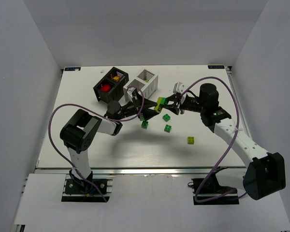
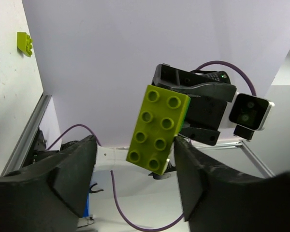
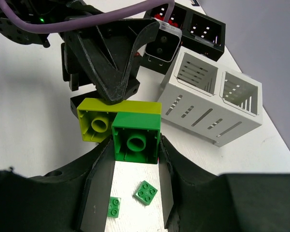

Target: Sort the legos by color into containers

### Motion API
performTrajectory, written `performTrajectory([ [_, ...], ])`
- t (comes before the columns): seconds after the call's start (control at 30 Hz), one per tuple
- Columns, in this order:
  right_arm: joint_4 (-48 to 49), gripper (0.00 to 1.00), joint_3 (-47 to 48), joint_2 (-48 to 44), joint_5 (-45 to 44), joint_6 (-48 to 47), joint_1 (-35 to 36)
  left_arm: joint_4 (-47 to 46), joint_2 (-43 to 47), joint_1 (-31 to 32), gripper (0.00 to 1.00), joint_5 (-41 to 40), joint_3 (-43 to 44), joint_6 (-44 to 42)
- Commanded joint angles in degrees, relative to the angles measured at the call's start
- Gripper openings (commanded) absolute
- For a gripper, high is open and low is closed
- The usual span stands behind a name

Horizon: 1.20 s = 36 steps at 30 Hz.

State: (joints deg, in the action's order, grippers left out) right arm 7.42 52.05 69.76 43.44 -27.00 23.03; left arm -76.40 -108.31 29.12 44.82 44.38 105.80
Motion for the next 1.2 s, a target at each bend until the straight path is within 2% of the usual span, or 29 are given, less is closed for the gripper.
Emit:
performTrajectory([
  [0.0, 5.76, 0.0, 0.33, 0.55, 0.42, 2.22, 0.97, -27.57, 0.38, 0.58, 0.71, 0.18, 1.32, 1.43],
  [0.13, 6.73, 0.0, -0.19, 1.7, -0.64, 2.83, 0.97, -27.57, 1.17, 0.67, 0.61, 0.44, 2.02, 1.78],
  [0.33, 9.01, 0.0, -0.72, 3.1, -2.39, 5.99, 0.88, -27.57, 1.7, 0.67, 0.54, 0.36, 3.08, 2.48],
  [0.43, 10.16, 0.0, -0.9, 3.54, -3.27, 6.79, 0.97, -27.57, 1.88, 0.67, 0.47, 0.45, 3.61, 2.92],
  [0.53, 10.42, 0.0, -0.9, 3.63, -4.15, 7.14, 0.88, -27.57, 1.96, 0.67, 0.33, 0.62, 4.13, 3.36],
  [0.57, 10.6, 0.0, -1.07, 3.55, -4.41, 7.05, 0.88, -27.57, 1.96, 0.67, 0.25, 0.8, 4.14, 3.36],
  [0.67, 10.68, 0.0, -1.34, 3.1, -5.3, 6.88, 0.62, -27.57, 1.88, 0.32, 0.07, 0.8, 3.96, 3.45],
  [0.73, 10.86, 0.0, -2.39, 1.97, -4.86, 7.31, -0.09, -27.57, 1.79, -0.47, 0.01, 0.8, 3.61, 3.45],
  [0.9, 10.86, 0.0, -3.89, -0.76, -4.15, 7.84, -1.93, -27.49, 1.7, -3.54, 0.0, 0.71, 2.11, 3.89],
  [1.17, 10.6, 0.0, -5.73, -3.31, -3.89, 8.72, -3.51, -27.57, 1.61, -8.91, 0.0, 2.38, 4.48, 5.73],
])
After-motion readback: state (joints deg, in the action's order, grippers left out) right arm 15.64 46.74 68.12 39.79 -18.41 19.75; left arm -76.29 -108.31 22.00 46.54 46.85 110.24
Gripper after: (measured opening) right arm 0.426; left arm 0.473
